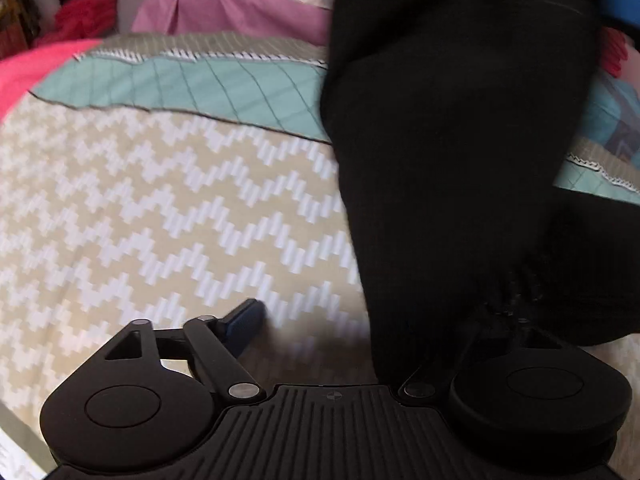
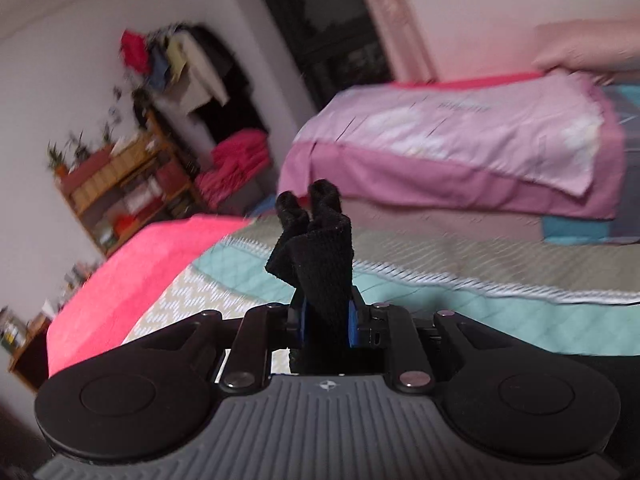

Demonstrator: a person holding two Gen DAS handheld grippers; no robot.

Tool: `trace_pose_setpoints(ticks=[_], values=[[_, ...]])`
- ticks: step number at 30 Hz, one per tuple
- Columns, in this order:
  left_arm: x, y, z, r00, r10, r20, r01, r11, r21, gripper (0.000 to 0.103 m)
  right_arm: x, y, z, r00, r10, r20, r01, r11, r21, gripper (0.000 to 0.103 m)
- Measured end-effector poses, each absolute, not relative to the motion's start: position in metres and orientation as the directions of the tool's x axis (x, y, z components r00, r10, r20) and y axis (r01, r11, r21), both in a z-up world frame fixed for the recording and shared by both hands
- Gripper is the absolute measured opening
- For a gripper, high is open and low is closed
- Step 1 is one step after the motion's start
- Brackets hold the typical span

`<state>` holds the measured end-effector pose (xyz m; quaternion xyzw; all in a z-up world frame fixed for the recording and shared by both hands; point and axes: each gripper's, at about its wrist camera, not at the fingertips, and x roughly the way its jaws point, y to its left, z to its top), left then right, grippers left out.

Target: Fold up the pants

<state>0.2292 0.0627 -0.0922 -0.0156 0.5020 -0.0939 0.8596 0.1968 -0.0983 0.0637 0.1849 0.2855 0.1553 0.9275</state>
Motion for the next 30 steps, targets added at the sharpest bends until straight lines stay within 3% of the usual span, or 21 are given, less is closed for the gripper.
trace_pose_setpoints(ticks=[6,10,11,12,15,21,22,23,24,27,30], values=[[0.208,0.055,-0.060,0.438,-0.421,-0.794,0.380,0.887,-0.260,0.103,0.139,-0.222,0.033,0.848,0.182,-0.498,0.084,0.881,0.465,0.022],[0.188,0.047,-0.043,0.387,-0.512,-0.767,0.513,0.811,-0.282,0.103,0.121,-0.270,-0.033,0.726,0.035,-0.686,0.304,0.879,0.366,0.029],[0.184,0.047,-0.039,0.386,-0.517,-0.764,0.529,0.802,-0.277,0.103,0.113,-0.276,-0.041,0.727,0.049,-0.684,0.309,0.867,0.391,0.029],[0.181,0.048,-0.037,0.384,-0.522,-0.761,0.543,0.795,-0.271,0.103,0.107,-0.279,-0.040,0.749,0.056,-0.660,0.304,0.856,0.418,0.033],[0.180,0.049,-0.024,0.385,-0.548,-0.742,0.561,0.778,-0.283,0.103,0.102,-0.279,-0.024,0.796,-0.033,-0.604,0.328,0.862,0.385,0.070],[0.206,0.027,-0.018,0.456,-0.501,-0.736,0.528,0.818,-0.229,0.103,0.144,-0.280,-0.022,0.779,-0.047,-0.625,0.326,0.882,0.340,0.073],[0.214,0.021,-0.025,0.445,-0.496,-0.745,0.521,0.820,-0.235,0.103,0.151,-0.276,-0.026,0.768,-0.058,-0.637,0.329,0.890,0.316,0.069],[0.221,0.013,-0.035,0.433,-0.484,-0.760,0.514,0.826,-0.233,0.103,0.159,-0.275,-0.032,0.752,-0.066,-0.656,0.342,0.890,0.302,0.057],[0.228,0.006,-0.045,0.419,-0.459,-0.783,0.500,0.837,-0.223,0.103,0.163,-0.271,-0.038,0.745,-0.036,-0.666,0.326,0.891,0.317,0.022],[0.245,-0.011,-0.074,0.368,-0.398,-0.840,0.464,0.862,-0.204,0.103,0.153,-0.267,-0.030,0.774,-0.018,-0.633,0.286,0.902,0.324,0.014],[0.245,-0.011,-0.075,0.350,-0.448,-0.823,0.466,0.845,-0.262,0.103,0.128,-0.286,-0.016,0.827,-0.004,-0.563,0.285,0.865,0.413,0.014]])
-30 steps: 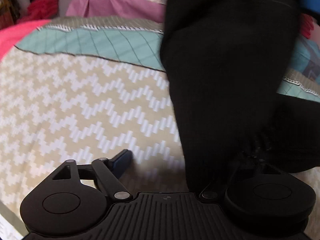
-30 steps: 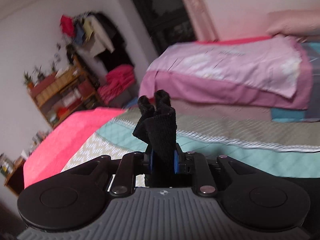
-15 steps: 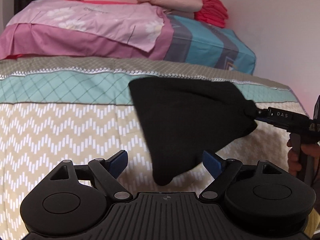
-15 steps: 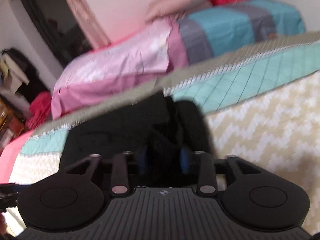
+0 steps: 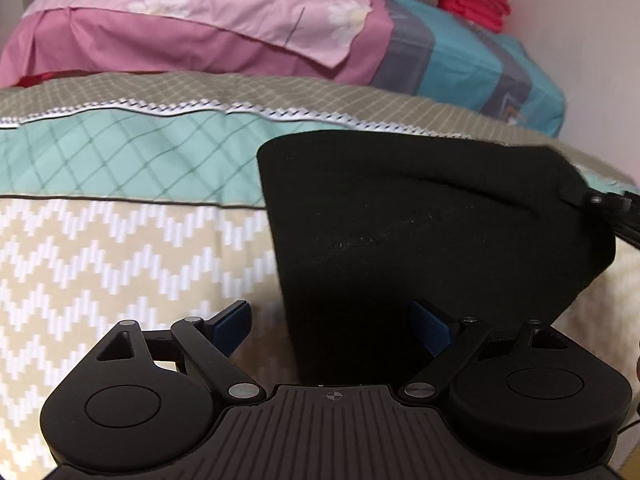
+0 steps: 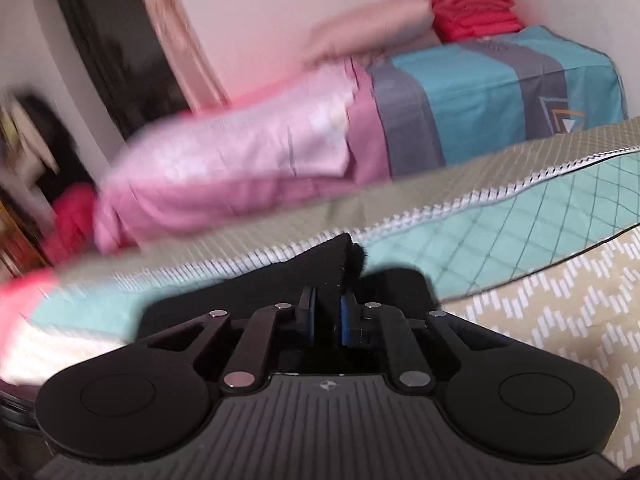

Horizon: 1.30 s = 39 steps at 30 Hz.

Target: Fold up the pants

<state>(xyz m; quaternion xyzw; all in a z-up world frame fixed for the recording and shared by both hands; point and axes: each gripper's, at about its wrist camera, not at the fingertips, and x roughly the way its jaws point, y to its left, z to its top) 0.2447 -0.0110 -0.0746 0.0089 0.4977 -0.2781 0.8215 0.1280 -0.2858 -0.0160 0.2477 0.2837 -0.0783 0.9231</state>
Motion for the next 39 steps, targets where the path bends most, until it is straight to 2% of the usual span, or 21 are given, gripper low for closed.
trace_pose_setpoints(ticks=[2,3,5,7,9,11,12,13,14,17,21,23,24,25,27,32,34,36,37,38,39], values=[[0.246,-0.017,-0.077,0.336,-0.462,-0.821,0.488,0.831,-0.268,0.103,0.131,-0.295,-0.036,0.752,-0.033,-0.659,0.353,0.864,0.359,0.017],[0.247,-0.020,-0.080,0.326,-0.455,-0.829,0.494,0.829,-0.261,0.103,0.134,-0.298,-0.043,0.719,-0.043,-0.694,0.366,0.872,0.325,0.026],[0.250,-0.024,-0.085,0.318,-0.436,-0.842,0.499,0.832,-0.243,0.103,0.128,-0.292,-0.031,0.757,-0.109,-0.644,0.362,0.890,0.276,0.037],[0.253,-0.022,-0.087,0.322,-0.432,-0.842,0.489,0.838,-0.243,0.103,0.126,-0.273,-0.014,0.811,-0.166,-0.562,0.324,0.926,0.194,0.039],[0.254,-0.019,-0.089,0.315,-0.436,-0.843,0.485,0.838,-0.253,0.103,0.135,-0.253,-0.011,0.845,-0.030,-0.534,0.157,0.968,0.194,0.039],[0.254,-0.020,-0.090,0.317,-0.435,-0.843,0.481,0.840,-0.253,0.103,0.153,-0.234,-0.021,0.803,0.131,-0.582,-0.002,0.976,0.217,0.038],[0.254,-0.021,-0.090,0.319,-0.433,-0.843,0.481,0.841,-0.250,0.103,0.163,-0.227,-0.031,0.759,0.195,-0.621,-0.063,0.972,0.227,0.033],[0.254,-0.023,-0.090,0.321,-0.430,-0.844,0.482,0.841,-0.246,0.103,0.173,-0.225,-0.041,0.738,0.194,-0.647,-0.078,0.976,0.203,0.019],[0.255,-0.024,-0.090,0.322,-0.428,-0.845,0.485,0.841,-0.241,0.103,0.180,-0.232,-0.047,0.750,0.127,-0.649,-0.018,0.985,0.172,0.003],[0.258,-0.023,-0.090,0.320,-0.429,-0.845,0.489,0.838,-0.240,0.103,0.181,-0.283,-0.043,0.810,0.139,-0.570,0.184,0.862,0.473,0.000],[0.259,-0.021,-0.090,0.310,-0.434,-0.846,0.486,0.837,-0.252,0.103,0.173,-0.279,-0.032,0.803,0.107,-0.586,0.154,0.913,0.379,0.003],[0.258,-0.019,-0.087,0.311,-0.443,-0.841,0.491,0.832,-0.257,0.103,0.160,-0.283,-0.025,0.811,0.050,-0.583,0.203,0.911,0.360,0.037],[0.258,-0.018,-0.085,0.312,-0.454,-0.835,0.498,0.826,-0.264,0.103,0.150,-0.289,-0.023,0.818,-0.005,-0.576,0.253,0.901,0.352,0.081],[0.257,-0.015,-0.083,0.314,-0.469,-0.826,0.506,0.819,-0.272,0.103,0.138,-0.297,-0.024,0.824,-0.058,-0.563,0.306,0.883,0.355,0.096],[0.258,-0.011,-0.079,0.318,-0.500,-0.805,0.519,0.803,-0.293,0.103,0.121,-0.315,-0.028,0.808,-0.047,-0.587,0.351,0.839,0.415,0.094],[0.274,-0.012,-0.091,0.243,-0.554,-0.796,0.491,0.778,-0.391,0.103,0.118,-0.349,-0.068,0.713,0.184,-0.676,0.384,0.704,0.597,0.094],[0.281,-0.016,-0.101,0.187,-0.587,-0.788,0.474,0.756,-0.451,0.103,0.124,-0.350,-0.079,0.706,0.265,-0.657,0.349,0.677,0.648,0.103],[0.283,-0.021,-0.102,0.162,-0.619,-0.768,0.483,0.729,-0.486,0.103,0.132,-0.351,-0.079,0.715,0.290,-0.635,0.313,0.680,0.663,0.103],[0.283,-0.024,-0.103,0.145,-0.631,-0.762,0.483,0.717,-0.502,0.103,0.136,-0.351,-0.079,0.720,0.301,-0.626,0.308,0.669,0.676,0.090],[0.283,-0.027,-0.103,0.141,-0.634,-0.761,0.475,0.717,-0.510,0.103,0.141,-0.352,-0.081,0.718,0.321,-0.618,0.311,0.645,0.698,0.068],[0.282,-0.028,-0.102,0.153,-0.628,-0.763,0.463,0.728,-0.506,0.103,0.144,-0.353,-0.084,0.700,0.329,-0.634,0.346,0.620,0.704,0.053]])
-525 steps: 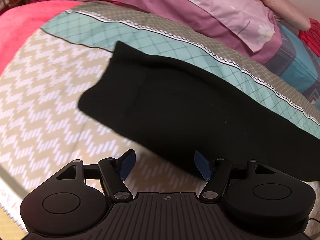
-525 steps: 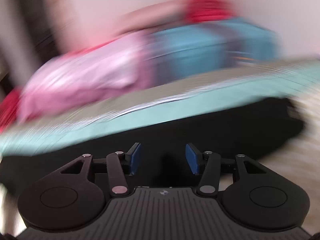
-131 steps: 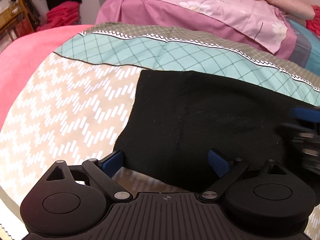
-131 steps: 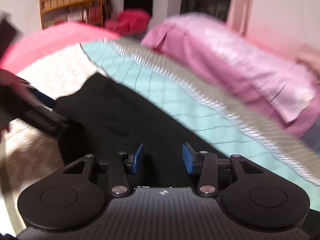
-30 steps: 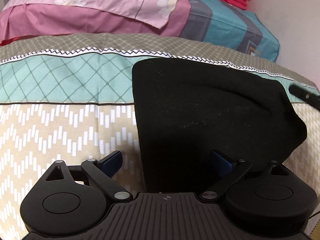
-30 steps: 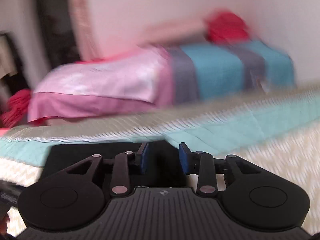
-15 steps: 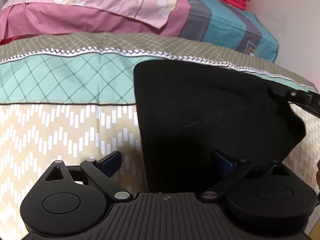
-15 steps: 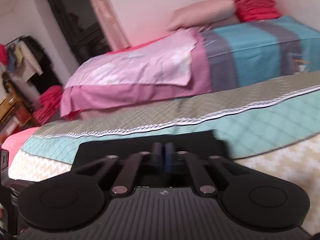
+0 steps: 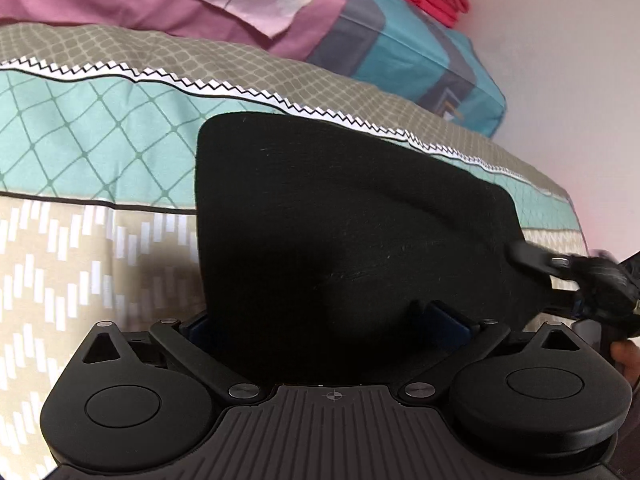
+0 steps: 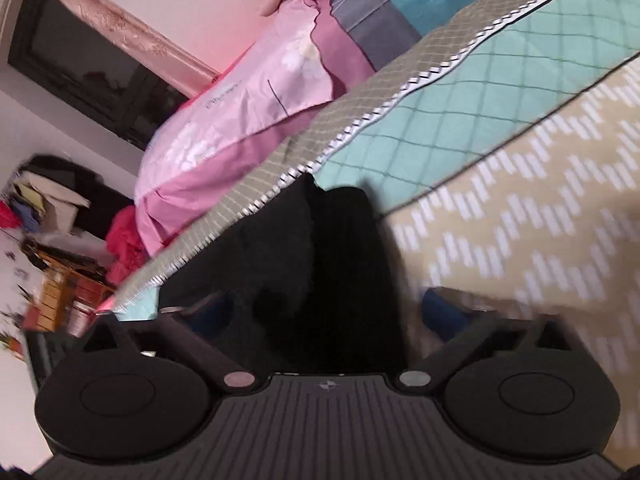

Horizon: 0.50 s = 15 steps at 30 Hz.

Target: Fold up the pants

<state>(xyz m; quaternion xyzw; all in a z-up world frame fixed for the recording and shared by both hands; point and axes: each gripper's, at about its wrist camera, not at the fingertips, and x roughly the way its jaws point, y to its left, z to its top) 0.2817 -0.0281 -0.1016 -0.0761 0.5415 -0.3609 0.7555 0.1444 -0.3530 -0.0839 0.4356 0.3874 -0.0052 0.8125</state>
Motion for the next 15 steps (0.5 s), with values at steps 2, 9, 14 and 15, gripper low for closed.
trace_pose_setpoints(ticks=[2,9,14,15], values=[[0.274,-0.029,-0.095,0.183,-0.619,-0.764,0.448,0.744,-0.496,0.103,0.144,-0.348,-0.077,0.703,0.325,-0.632,0.319,0.651,0.689,0.044],[0.232,-0.013,-0.038,0.233,-0.625,-0.745,0.446,0.749,-0.489,0.103,0.106,-0.333,-0.036,0.725,0.404,-0.557,0.229,0.621,0.749,0.040],[0.175,-0.001,0.003,0.245,-0.614,-0.750,0.527,0.734,-0.428,0.103,0.048,-0.310,-0.007,0.734,0.427,-0.529,0.197,0.611,0.767,0.040],[0.162,0.004,0.008,0.244,-0.616,-0.749,0.541,0.728,-0.422,0.103,0.034,-0.304,-0.004,0.734,0.429,-0.527,0.201,0.604,0.771,0.040]])
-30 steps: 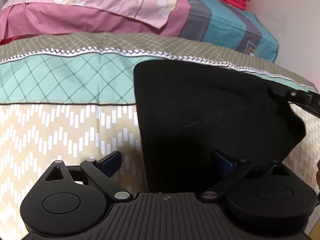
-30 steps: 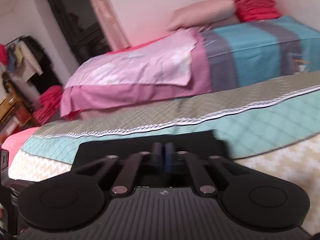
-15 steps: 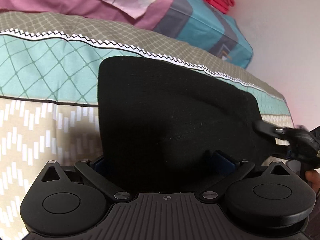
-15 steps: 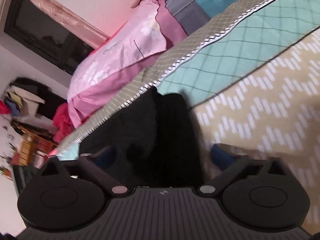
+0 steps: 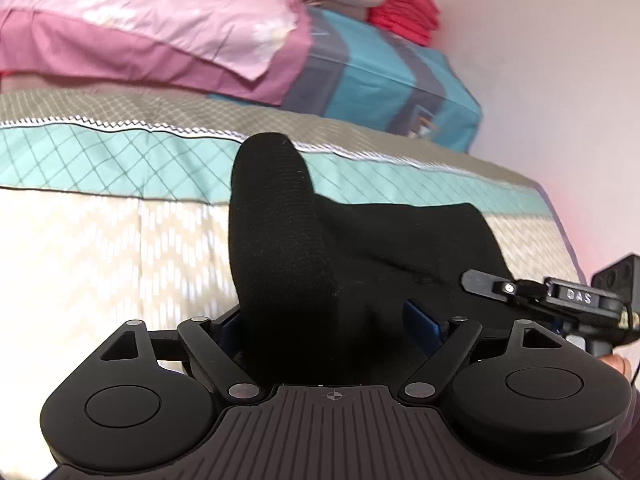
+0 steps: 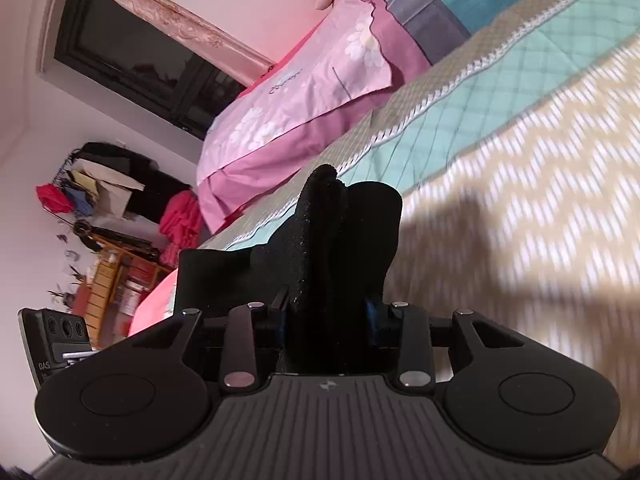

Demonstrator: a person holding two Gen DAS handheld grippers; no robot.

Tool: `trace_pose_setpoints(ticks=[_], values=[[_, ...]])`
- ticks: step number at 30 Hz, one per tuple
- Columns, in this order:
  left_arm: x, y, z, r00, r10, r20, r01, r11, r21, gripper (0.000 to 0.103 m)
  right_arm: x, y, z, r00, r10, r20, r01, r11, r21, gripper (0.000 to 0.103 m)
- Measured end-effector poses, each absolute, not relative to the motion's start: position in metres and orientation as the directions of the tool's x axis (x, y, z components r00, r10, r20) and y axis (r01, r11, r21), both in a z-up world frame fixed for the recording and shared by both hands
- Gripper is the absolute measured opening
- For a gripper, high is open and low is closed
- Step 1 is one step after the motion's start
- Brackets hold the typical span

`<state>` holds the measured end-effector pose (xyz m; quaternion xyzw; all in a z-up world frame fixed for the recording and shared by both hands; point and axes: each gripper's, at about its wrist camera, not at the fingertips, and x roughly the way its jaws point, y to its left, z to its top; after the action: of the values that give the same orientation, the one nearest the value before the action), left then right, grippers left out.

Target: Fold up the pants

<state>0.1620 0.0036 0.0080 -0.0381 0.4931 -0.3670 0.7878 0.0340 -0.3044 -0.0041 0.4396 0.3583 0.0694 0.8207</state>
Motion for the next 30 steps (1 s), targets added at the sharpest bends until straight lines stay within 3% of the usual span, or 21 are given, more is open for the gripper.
trace_pose_setpoints(ticks=[9,11,13,15,18,21,24,26,28,30], values=[[0.064,0.043,0.003,0.166,-0.616,-0.770,0.599,0.684,-0.417,0.103,-0.086,-0.267,-0.010,0.712,0.407,-0.572,0.314,0.544,0.778,0.042],[0.053,0.046,-0.021,0.146,-0.579,-0.802,0.578,0.708,-0.406,0.103,-0.101,-0.262,-0.027,0.686,0.357,-0.634,0.379,0.569,0.730,0.051],[0.051,0.041,-0.049,0.160,-0.454,-0.877,0.535,0.786,-0.309,0.103,-0.110,-0.262,-0.041,0.631,0.255,-0.732,0.492,0.599,0.632,0.065],[0.049,0.040,-0.068,0.176,-0.368,-0.913,0.511,0.827,-0.235,0.103,-0.120,-0.265,-0.033,0.678,0.233,-0.697,0.497,0.552,0.669,0.065],[0.050,0.048,-0.068,0.169,-0.395,-0.903,0.458,0.843,-0.283,0.103,-0.114,-0.250,-0.005,0.704,0.111,-0.701,0.457,0.685,0.567,0.074],[0.049,0.045,-0.066,0.184,-0.377,-0.908,0.463,0.848,-0.259,0.103,-0.097,-0.227,0.009,0.714,0.092,-0.694,0.375,0.787,0.490,0.080],[0.047,0.040,-0.065,0.208,-0.351,-0.913,0.476,0.852,-0.219,0.103,-0.073,-0.214,0.002,0.679,0.047,-0.733,0.359,0.849,0.387,0.079],[0.045,0.037,-0.065,0.224,-0.331,-0.917,0.474,0.859,-0.194,0.103,-0.064,-0.227,-0.016,0.613,-0.021,-0.790,0.468,0.815,0.341,0.075],[0.044,0.035,-0.063,0.232,-0.321,-0.918,0.472,0.862,-0.182,0.103,-0.077,-0.245,-0.017,0.632,-0.018,-0.774,0.528,0.741,0.414,0.075],[0.043,0.030,-0.059,0.256,-0.298,-0.919,0.475,0.867,-0.149,0.103,-0.089,-0.243,-0.003,0.656,-0.046,-0.753,0.511,0.762,0.398,0.076]])
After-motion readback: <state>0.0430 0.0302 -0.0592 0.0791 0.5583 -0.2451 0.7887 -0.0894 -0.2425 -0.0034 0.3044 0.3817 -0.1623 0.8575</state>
